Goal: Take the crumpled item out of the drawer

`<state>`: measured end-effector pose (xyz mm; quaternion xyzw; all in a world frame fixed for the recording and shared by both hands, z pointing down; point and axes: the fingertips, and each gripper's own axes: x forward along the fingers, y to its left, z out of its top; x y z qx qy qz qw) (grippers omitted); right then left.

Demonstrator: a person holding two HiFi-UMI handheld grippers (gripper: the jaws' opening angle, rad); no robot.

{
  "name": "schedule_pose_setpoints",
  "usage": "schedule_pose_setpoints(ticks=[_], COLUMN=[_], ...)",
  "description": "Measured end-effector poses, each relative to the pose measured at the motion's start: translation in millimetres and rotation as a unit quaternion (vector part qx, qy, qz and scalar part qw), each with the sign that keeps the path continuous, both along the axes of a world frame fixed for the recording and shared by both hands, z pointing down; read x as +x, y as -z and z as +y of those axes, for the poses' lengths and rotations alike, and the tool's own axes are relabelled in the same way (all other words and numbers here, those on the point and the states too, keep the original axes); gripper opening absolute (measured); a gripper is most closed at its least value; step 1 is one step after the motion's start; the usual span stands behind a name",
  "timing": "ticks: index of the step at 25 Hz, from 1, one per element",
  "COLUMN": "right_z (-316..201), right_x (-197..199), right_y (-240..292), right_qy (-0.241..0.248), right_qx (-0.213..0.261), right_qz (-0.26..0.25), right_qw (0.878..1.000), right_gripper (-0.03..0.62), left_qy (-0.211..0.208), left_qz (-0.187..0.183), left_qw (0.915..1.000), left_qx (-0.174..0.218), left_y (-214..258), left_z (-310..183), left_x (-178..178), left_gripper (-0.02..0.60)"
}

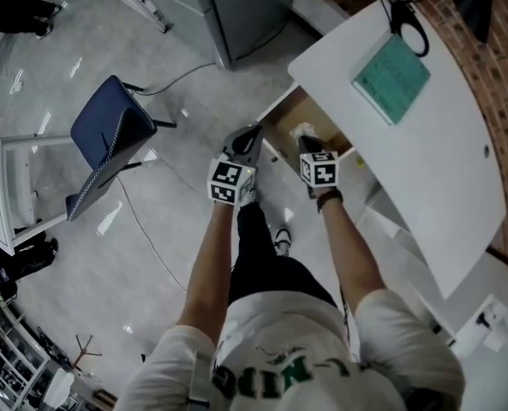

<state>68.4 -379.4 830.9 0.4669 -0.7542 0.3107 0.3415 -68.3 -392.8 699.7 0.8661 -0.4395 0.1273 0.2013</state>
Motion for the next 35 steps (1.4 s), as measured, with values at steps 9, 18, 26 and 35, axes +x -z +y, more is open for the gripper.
schedule_pose_setpoints(ticks=[9,18,26,35], right_z=[36.0,85.2,125.5,169.4], right_x=[24.3,61.2,88.1,96.5], right_y=[115.6,255.1,374.0,463.7], right_qy=[-0.005,-0.044,-0.043,-0.03], right_qx=[0.083,0.188,0.286,0.37], right_qz=[-0.018,-0.062,-0.08,-0.121], right_qw=[0.996,0.979,0.954,0.921], right_gripper=[0.009,0.008,0.008,0.008], left_qy=[0.032,0.075,0.114,0.14], left_qz=[-0.039,-0.057,-0.081,-0.063], left_qw=[0.9986,0.9937,0.9826,0.9733], left_qx=[0.014,0.06,0.122,0.17], left_y=[80.0,183.8,279.4,352.9], left_z=[44.2,98.4,145.1,191.8], left_x=[7.9,27.3,41.8,59.8], left_gripper=[-0.005,-0.005,-0.005,-0.005])
